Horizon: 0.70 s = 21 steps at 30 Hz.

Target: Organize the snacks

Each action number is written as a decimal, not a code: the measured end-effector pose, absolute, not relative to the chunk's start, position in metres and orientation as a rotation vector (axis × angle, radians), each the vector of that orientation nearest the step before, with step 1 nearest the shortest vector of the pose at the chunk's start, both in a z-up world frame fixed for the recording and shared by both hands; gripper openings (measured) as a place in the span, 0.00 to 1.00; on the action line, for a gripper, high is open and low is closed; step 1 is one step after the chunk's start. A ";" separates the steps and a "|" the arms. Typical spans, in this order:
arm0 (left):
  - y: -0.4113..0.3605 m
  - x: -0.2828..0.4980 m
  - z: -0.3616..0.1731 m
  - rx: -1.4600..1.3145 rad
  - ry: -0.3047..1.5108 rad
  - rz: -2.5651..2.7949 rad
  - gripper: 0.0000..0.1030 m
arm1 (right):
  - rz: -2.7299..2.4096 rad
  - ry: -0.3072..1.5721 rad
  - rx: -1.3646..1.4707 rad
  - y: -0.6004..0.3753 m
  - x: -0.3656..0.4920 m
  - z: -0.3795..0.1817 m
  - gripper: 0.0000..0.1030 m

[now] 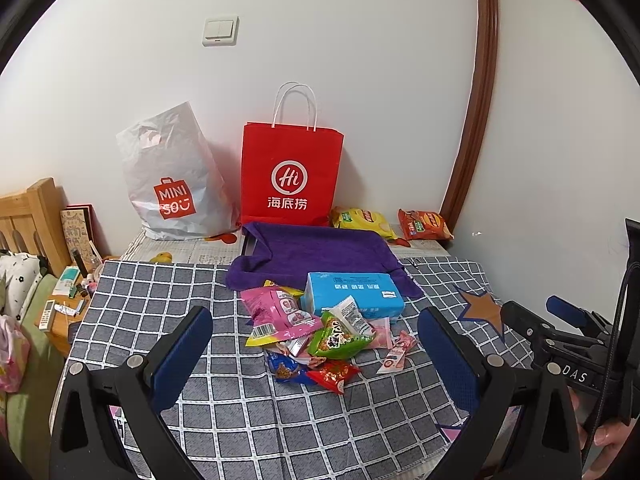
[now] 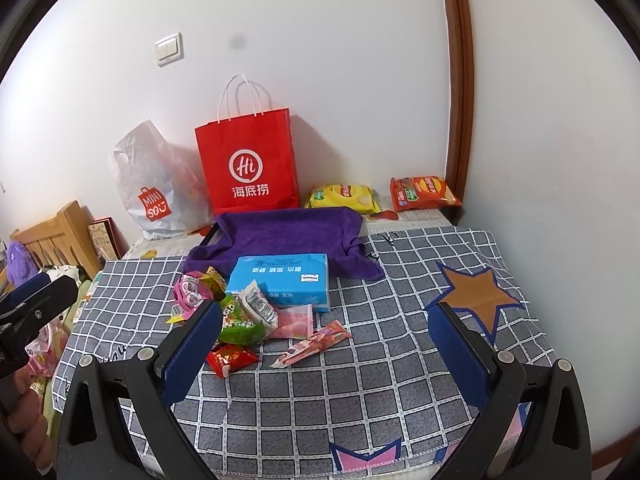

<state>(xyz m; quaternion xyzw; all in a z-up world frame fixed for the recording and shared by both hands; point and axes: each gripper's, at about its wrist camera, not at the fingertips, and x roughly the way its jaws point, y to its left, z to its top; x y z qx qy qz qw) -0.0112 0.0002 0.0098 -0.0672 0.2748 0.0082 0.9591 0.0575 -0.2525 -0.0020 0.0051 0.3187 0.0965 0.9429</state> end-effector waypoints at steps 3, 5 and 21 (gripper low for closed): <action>-0.001 -0.012 0.010 -0.135 0.555 0.016 0.99 | 0.198 0.649 0.015 -0.253 0.057 -0.001 0.99; -0.001 -0.012 0.010 -0.136 0.554 0.015 0.99 | 0.201 0.647 0.016 -0.253 0.056 -0.001 0.99; 0.000 -0.003 0.006 -0.128 0.566 0.005 0.99 | 0.192 0.626 -0.032 -0.248 0.058 -0.005 0.99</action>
